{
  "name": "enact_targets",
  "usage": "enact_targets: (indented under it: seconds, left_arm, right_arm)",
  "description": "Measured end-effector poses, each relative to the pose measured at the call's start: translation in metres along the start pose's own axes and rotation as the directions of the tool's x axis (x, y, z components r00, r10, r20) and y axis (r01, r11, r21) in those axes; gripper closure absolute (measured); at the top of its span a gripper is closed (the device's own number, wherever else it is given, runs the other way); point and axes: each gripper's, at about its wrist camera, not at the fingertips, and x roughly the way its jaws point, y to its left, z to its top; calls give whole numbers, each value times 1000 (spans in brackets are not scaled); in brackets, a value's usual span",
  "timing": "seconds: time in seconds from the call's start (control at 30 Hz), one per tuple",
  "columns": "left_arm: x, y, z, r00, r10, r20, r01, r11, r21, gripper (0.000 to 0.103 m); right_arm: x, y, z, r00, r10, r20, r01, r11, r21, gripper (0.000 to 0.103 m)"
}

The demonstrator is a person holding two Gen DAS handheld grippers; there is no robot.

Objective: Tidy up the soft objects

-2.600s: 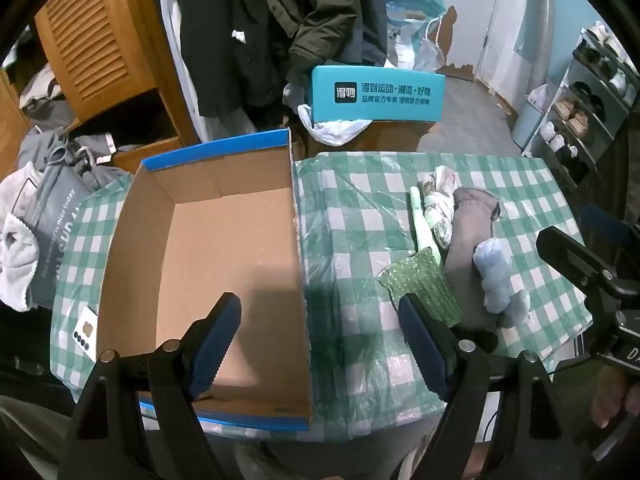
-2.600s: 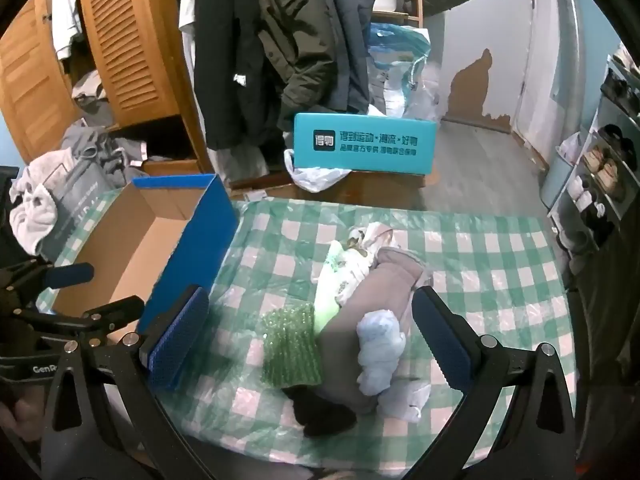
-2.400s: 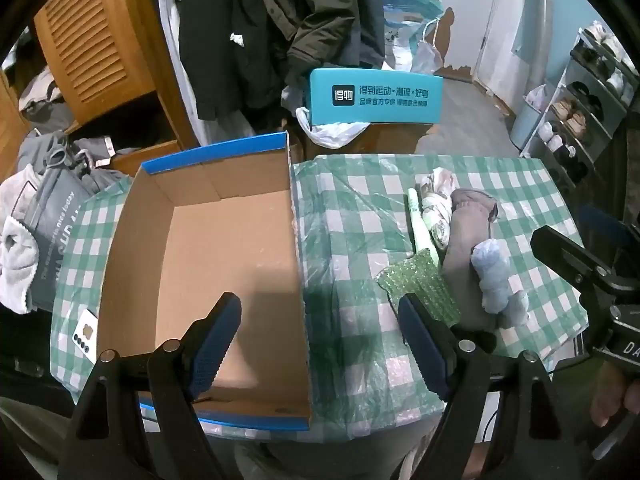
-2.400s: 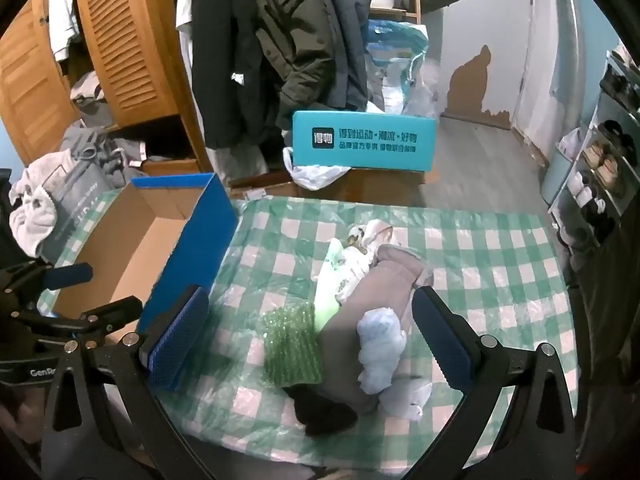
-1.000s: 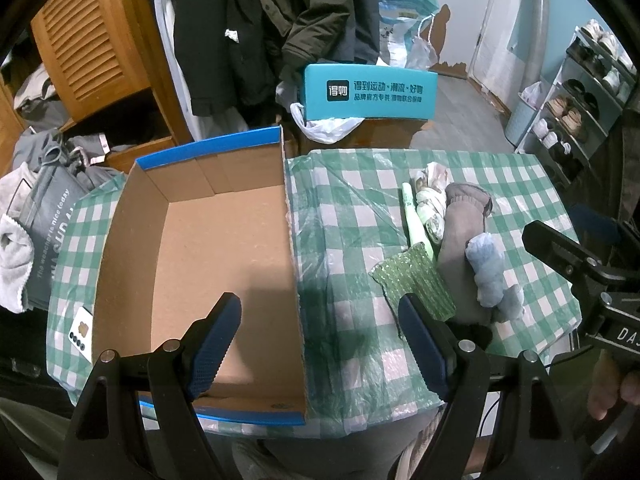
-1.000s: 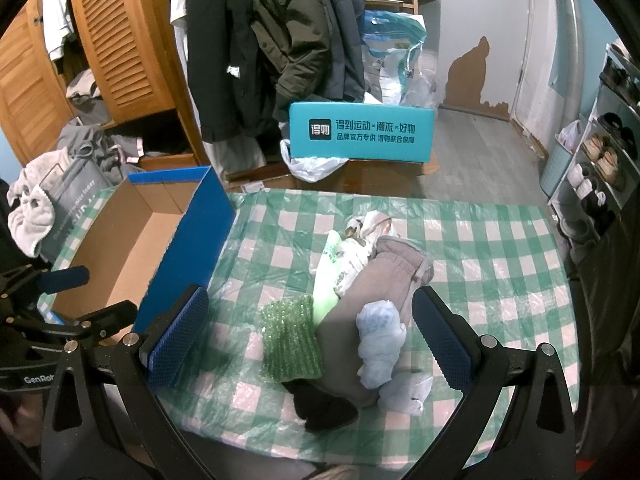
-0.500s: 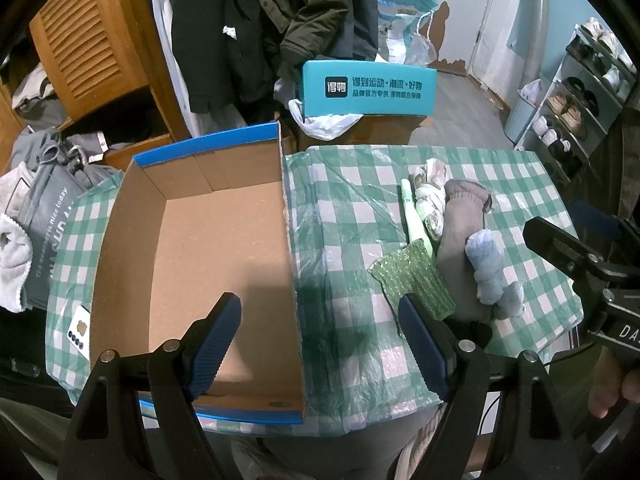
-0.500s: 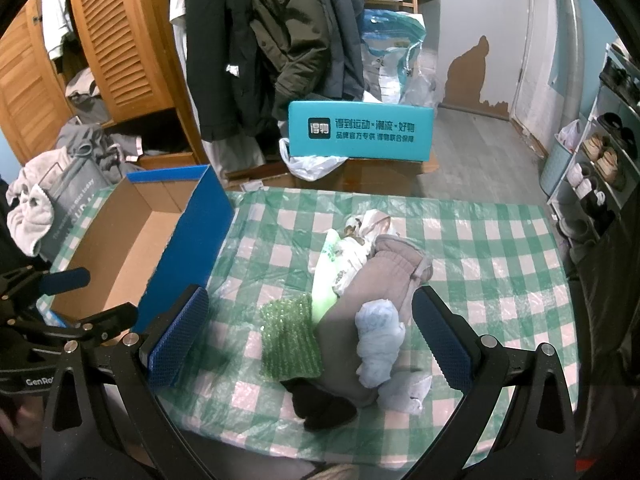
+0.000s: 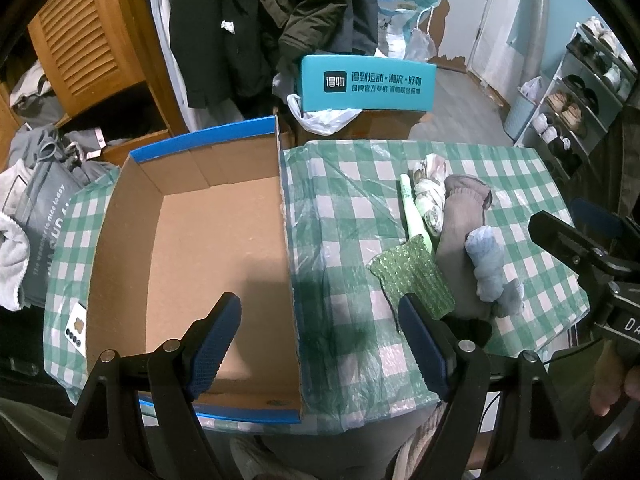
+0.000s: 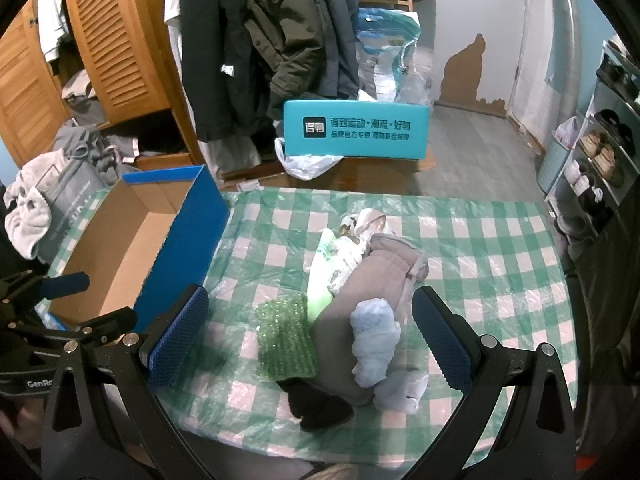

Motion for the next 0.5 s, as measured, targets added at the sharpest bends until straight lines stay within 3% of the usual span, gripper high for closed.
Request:
enact_targets:
  seconds: [0.5]
  left_arm:
    - [3, -1, 2, 1000, 0, -15, 0, 1000, 9, 21]
  right_arm:
    - [2, -6, -7, 1000, -3, 0, 3, 1000, 5, 2]
